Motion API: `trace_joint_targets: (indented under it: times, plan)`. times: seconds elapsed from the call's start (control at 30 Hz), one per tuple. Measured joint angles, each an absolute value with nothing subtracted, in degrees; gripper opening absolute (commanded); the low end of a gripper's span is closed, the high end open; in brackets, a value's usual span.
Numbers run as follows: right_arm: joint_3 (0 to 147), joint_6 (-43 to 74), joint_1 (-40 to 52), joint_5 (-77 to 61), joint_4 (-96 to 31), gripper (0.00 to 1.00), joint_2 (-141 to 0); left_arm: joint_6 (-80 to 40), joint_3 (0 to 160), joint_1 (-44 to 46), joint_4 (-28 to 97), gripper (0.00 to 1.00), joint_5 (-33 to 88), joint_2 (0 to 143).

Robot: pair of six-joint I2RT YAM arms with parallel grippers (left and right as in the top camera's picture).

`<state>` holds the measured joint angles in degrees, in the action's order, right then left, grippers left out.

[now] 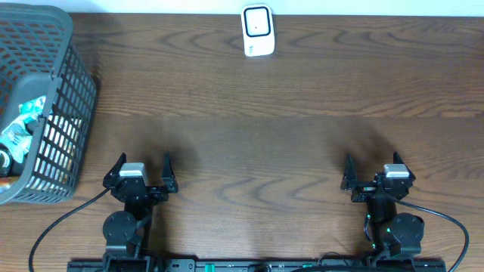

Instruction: Scan the item barcode

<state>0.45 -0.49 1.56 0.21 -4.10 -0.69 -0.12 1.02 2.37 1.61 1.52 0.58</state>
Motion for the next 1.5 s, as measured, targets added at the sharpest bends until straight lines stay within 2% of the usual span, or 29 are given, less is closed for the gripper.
trace_joint_targets:
  times: [0.67,1.0,1.2,1.3,1.5]
  plan:
    - [0.45,-0.49,1.56,0.21,-4.10,0.99,-0.69,1.04,1.02,2.37,1.56,0.98,1.54,0.58]
    - [0.45,-0.49,1.56,0.21,-4.10,0.99,-0.69,-8.49,1.06,2.37,1.28,0.97,4.01,0.58]
    - [0.45,-0.49,1.56,0.21,-4.10,0.99,-0.69,-10.76,1.04,2.37,-0.25,0.98,10.59,0.58]
    - [0.45,-0.49,1.56,0.21,-4.10,0.99,-0.69,-11.00,0.91,2.37,-3.11,0.97,13.52,0.60]
    - [0.45,-0.49,1.56,0.21,-4.12,0.99,-0.69,-11.81,0.60,2.37,-17.28,0.98,15.73,0.60]
